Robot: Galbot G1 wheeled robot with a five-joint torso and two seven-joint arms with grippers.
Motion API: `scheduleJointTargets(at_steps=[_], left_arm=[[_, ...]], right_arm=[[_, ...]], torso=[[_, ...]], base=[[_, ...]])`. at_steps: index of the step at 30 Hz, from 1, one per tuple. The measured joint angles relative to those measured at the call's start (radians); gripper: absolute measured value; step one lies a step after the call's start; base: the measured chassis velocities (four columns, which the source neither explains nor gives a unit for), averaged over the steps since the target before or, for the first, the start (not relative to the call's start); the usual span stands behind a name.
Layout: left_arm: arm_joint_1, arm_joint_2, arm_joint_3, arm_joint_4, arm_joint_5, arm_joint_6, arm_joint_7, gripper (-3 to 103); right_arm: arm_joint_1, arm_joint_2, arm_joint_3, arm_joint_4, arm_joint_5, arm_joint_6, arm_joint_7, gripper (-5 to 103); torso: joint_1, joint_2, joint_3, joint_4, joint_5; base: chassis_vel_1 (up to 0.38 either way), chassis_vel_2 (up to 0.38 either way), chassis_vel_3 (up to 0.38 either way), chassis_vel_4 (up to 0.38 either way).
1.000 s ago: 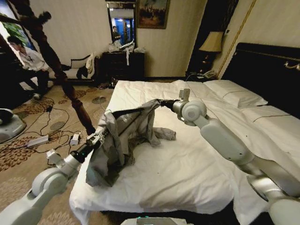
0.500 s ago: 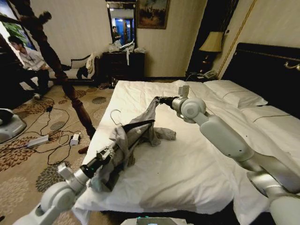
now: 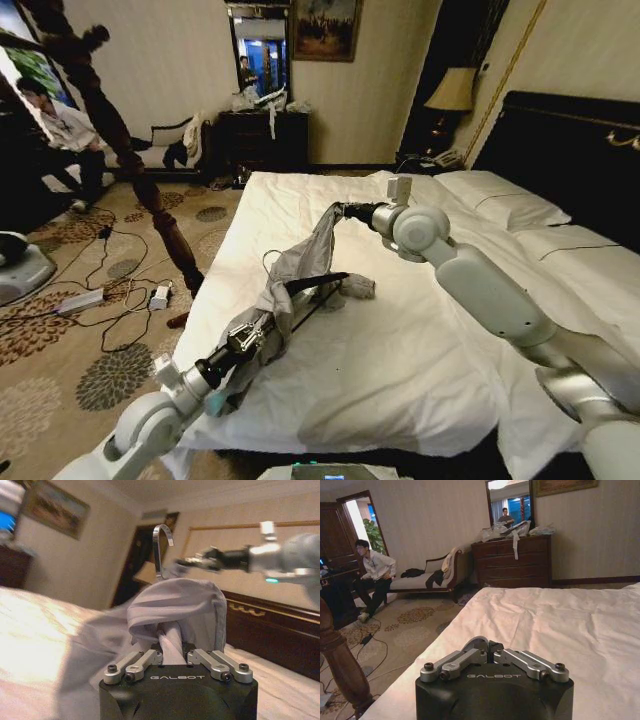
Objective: Pick up the clothes from the bed and hang them on the clothes hanger.
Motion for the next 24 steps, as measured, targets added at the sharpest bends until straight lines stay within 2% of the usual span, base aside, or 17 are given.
scheduleJointTargets(at_steps=[5,12,24], left_arm=[[-0.051,0.003,-0.056,0.023,-0.065,0.001,-0.051,15],[-0.061,0.030,-0.113,0.000,-0.120,0.013,-0.056,15],[-0.196,0.043,0.052,0.034,-0.108,0.034,-0.099,15]], right_arm=[[-0.022,-0.013,0.017,0.017,0.004,-0.001,0.001,0],[-0.061,-0.035,0.046,0.034,0.003,-0.002,0.002,0],[-0.001,-0.003,0.052,0.144,0.143,-0.001,0.078,0]], torso=[[0.000,0.000,0.000,-0.0002,0.0000],[0.000,0.000,0.000,-0.0001,0.0005],[0.000,0.000,0.000,0.0000,0.0000]], base=[[0.000,0.000,0.000,0.000],[0.000,0.000,0.000,0.000],[0.000,0.000,0.000,0.000]])
